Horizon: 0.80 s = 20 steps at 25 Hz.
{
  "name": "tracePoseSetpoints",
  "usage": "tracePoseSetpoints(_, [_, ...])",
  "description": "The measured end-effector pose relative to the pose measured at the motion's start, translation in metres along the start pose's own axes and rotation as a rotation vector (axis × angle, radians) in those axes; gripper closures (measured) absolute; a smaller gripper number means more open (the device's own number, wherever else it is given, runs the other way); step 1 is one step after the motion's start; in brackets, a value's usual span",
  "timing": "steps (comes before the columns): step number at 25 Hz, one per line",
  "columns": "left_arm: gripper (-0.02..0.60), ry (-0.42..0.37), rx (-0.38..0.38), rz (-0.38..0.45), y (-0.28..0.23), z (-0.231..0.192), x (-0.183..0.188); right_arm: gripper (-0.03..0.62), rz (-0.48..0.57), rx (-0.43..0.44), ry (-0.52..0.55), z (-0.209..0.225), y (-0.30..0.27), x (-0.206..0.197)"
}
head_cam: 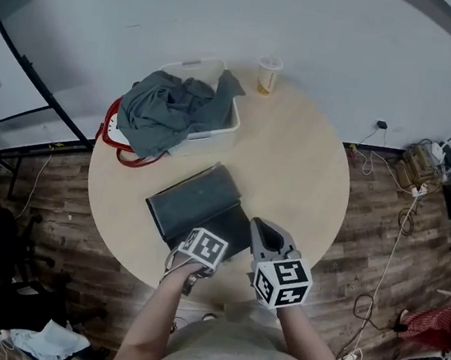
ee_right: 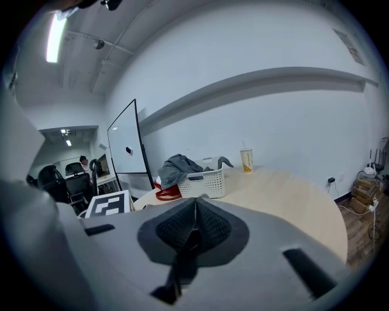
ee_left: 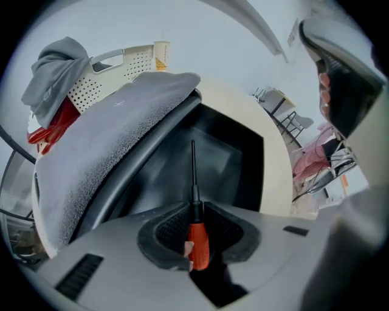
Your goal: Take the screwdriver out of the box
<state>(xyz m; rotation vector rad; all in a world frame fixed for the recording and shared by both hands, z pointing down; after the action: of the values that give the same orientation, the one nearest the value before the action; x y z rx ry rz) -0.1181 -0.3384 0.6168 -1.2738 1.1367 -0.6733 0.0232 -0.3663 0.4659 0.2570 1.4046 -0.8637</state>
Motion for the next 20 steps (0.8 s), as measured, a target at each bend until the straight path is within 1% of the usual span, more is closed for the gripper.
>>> tracePoseSetpoints(4, [0.517,-0.011,-0.008,0.037,0.012,0.002,-0.001,0.592,0.007,-0.006,-0.001,-0.006,0.004,-0.001])
tracePoseSetpoints(9, [0.515,-0.002,-0.004,0.122,0.034,0.004,-0.002,0.592,0.016,-0.011,0.006,-0.018,0.012,-0.006])
tracePoseSetpoints(11, [0.516,0.012,-0.002,0.169,0.047,0.004,-0.003,0.592,0.019,-0.012,0.009,-0.024,0.017,-0.008])
tracePoseSetpoints(14, [0.517,0.048,0.033,0.242,0.066,0.000,-0.009,0.592,0.024,-0.010,0.014,-0.035,0.024,-0.011])
tracePoseSetpoints(15, [0.517,0.061,0.033,0.265,0.073,0.001,-0.012,0.592,0.026,-0.009,0.017,-0.039,0.027,-0.013])
tracePoseSetpoints(18, [0.517,0.114,-0.038,0.340,0.091,0.013,-0.022,0.592,0.035,-0.004,0.026,-0.054,0.037,-0.017])
tracePoseSetpoints(20, [0.517,0.136,-0.054,0.388,0.102,0.017,-0.030,0.592,0.039,0.001,0.032,-0.064,0.044,-0.021])
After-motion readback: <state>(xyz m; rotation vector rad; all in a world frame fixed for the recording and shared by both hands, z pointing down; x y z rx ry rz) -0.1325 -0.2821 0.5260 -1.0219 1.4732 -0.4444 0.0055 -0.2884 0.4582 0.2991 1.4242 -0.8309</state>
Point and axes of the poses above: the fingertips, and each gripper's own axes: y backward along the fingers, z to its right, x out of its top, the point moved 7 cm from there along y, backward along the fingers, and after that the axes turned 2 degrees about x, right-handed, at the moved point
